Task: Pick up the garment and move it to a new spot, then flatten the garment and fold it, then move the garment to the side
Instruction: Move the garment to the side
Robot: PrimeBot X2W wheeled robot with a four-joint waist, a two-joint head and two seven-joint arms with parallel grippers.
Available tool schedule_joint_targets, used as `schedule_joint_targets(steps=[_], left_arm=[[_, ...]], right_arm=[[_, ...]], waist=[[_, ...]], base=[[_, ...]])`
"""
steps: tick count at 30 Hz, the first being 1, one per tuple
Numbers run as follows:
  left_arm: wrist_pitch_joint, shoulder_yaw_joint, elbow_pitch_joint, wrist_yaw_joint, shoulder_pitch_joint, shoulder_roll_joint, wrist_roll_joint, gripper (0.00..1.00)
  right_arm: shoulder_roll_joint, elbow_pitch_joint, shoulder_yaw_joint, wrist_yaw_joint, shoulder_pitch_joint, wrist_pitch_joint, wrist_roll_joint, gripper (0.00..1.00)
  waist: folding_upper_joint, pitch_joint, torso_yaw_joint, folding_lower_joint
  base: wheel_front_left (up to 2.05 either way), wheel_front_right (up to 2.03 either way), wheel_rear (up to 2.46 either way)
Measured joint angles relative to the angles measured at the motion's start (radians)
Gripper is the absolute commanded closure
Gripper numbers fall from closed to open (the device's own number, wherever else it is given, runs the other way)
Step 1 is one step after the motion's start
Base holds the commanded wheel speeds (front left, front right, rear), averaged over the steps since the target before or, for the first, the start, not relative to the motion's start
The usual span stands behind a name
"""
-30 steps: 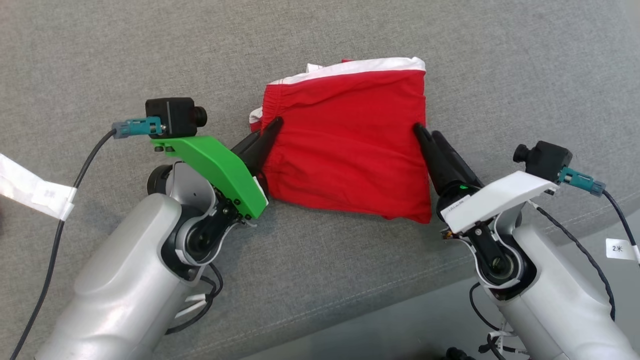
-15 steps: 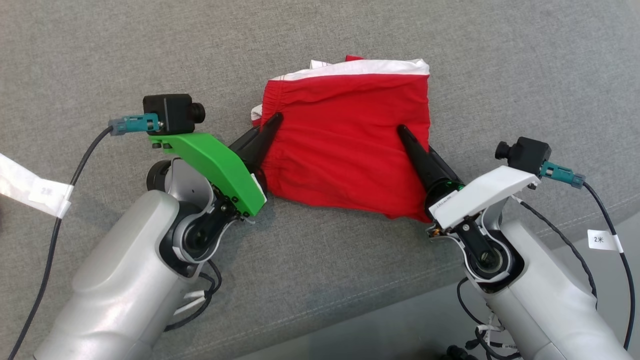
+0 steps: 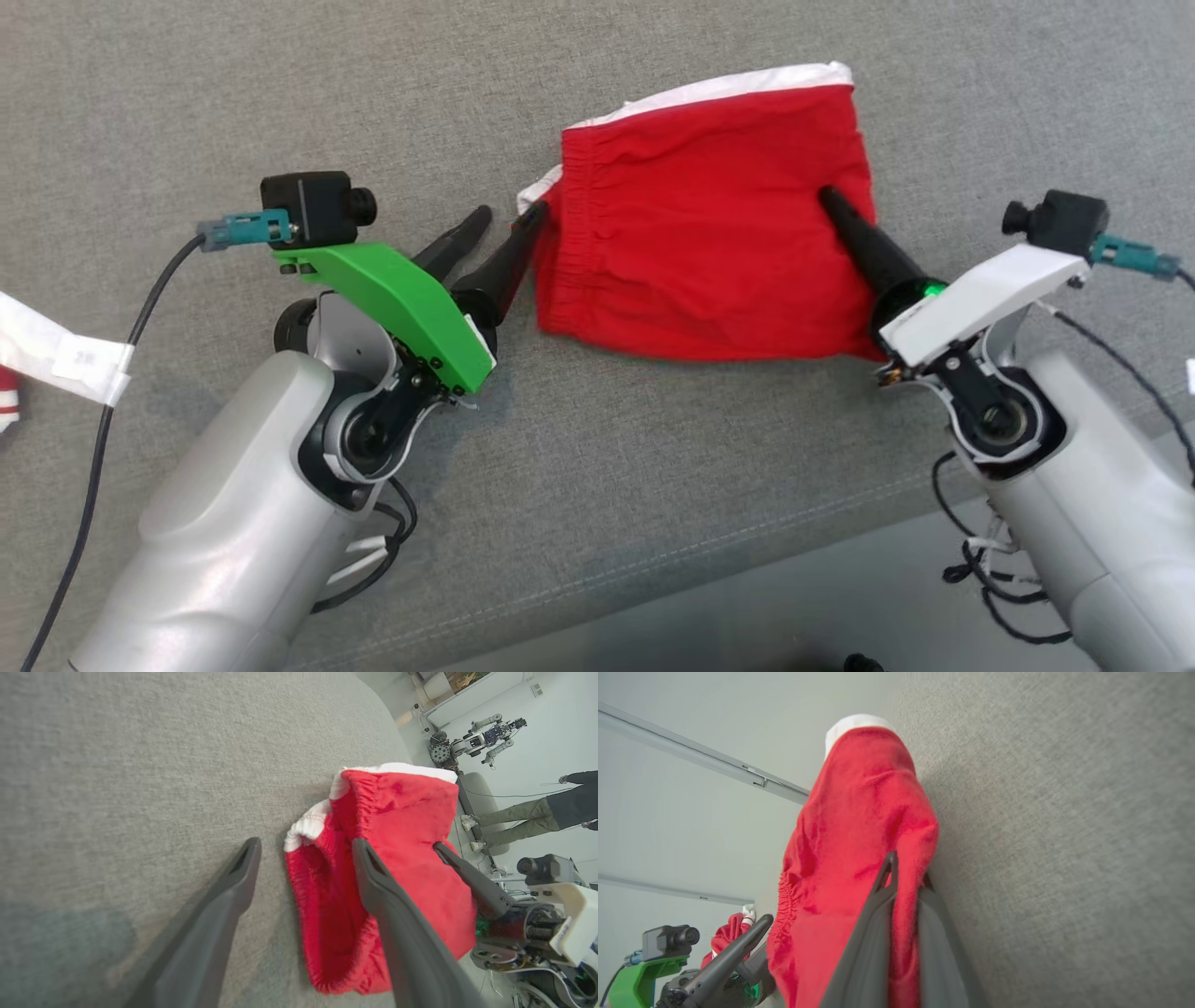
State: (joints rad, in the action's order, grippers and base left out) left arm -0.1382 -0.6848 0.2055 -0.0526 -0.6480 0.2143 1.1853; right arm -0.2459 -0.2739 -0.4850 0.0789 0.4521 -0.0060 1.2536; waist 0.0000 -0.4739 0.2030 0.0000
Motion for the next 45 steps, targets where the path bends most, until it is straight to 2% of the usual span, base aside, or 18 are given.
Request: schedule_joint_targets(steps=[4, 10, 15, 18, 21, 23, 27, 31, 34, 45], left_arm=[[0.013, 0.010, -0.001, 0.000, 0.002, 0.002, 0.003, 0.00], [0.022, 0.011, -0.046, 0.008, 0.007, -0.002, 0.012, 0.00], [0.031, 0.023, -0.091, 0.007, 0.014, 0.007, 0.027, 0.00], [0.037, 0.040, -0.122, -0.001, 0.020, 0.026, 0.027, 0.00], [0.042, 0.057, -0.150, -0.004, 0.038, 0.042, 0.028, 0.00], [0.043, 0.073, -0.167, -0.011, 0.051, 0.056, 0.037, 0.00], [0.055, 0.113, -0.207, -0.022, 0.080, 0.092, 0.044, 0.00], [0.079, 0.165, -0.253, -0.031, 0.114, 0.139, 0.044, 0.00], [0.091, 0.188, -0.288, -0.037, 0.131, 0.162, 0.044, 0.00], [0.096, 0.270, -0.373, -0.054, 0.195, 0.242, 0.060, 0.00]], right_arm=[[-0.066, -0.024, 0.020, -0.004, 0.056, 0.043, -0.007, 1.00], [-0.203, -0.072, 0.071, -0.038, 0.171, 0.100, -0.045, 1.00], [-0.274, -0.114, 0.119, -0.088, 0.247, 0.131, -0.052, 1.00], [-0.338, -0.149, 0.143, -0.111, 0.268, 0.144, -0.067, 1.00], [-0.370, -0.170, 0.153, -0.127, 0.276, 0.150, -0.083, 1.00], [-0.384, -0.177, 0.156, -0.141, 0.278, 0.158, -0.086, 1.00], [-0.403, -0.198, 0.161, -0.143, 0.281, 0.176, -0.086, 1.00], [-0.374, -0.202, 0.152, -0.142, 0.282, 0.183, -0.083, 1.00], [-0.350, -0.208, 0.147, -0.141, 0.282, 0.188, -0.073, 1.00], [-0.336, -0.227, 0.168, -0.124, 0.276, 0.164, -0.053, 1.00]], waist=[[0.0000, 0.008, -0.014, 0.0000], [0.0000, 0.012, -0.051, 0.0000], [0.0000, 0.014, -0.095, 0.0000], [0.0000, 0.012, -0.126, 0.0000], [0.0000, 0.008, -0.159, 0.0000], [0.0000, 0.004, -0.181, 0.0000], [0.0000, -0.007, -0.218, 0.0000], [0.0000, -0.028, -0.229, 0.0000], [0.0000, -0.036, -0.219, 0.0000], [0.0000, -0.045, -0.142, 0.0000]], base=[[0.00, 0.00, 0.00], [0.00, 0.00, 0.00], [0.00, 0.00, 0.00], [0.00, 0.00, 0.00], [0.00, 0.00, 0.00], [0.00, 0.00, 0.00], [0.00, 0.00, 0.00], [0.00, 0.00, 0.00], [0.00, 0.00, 0.00], [0.00, 0.00, 0.00]])
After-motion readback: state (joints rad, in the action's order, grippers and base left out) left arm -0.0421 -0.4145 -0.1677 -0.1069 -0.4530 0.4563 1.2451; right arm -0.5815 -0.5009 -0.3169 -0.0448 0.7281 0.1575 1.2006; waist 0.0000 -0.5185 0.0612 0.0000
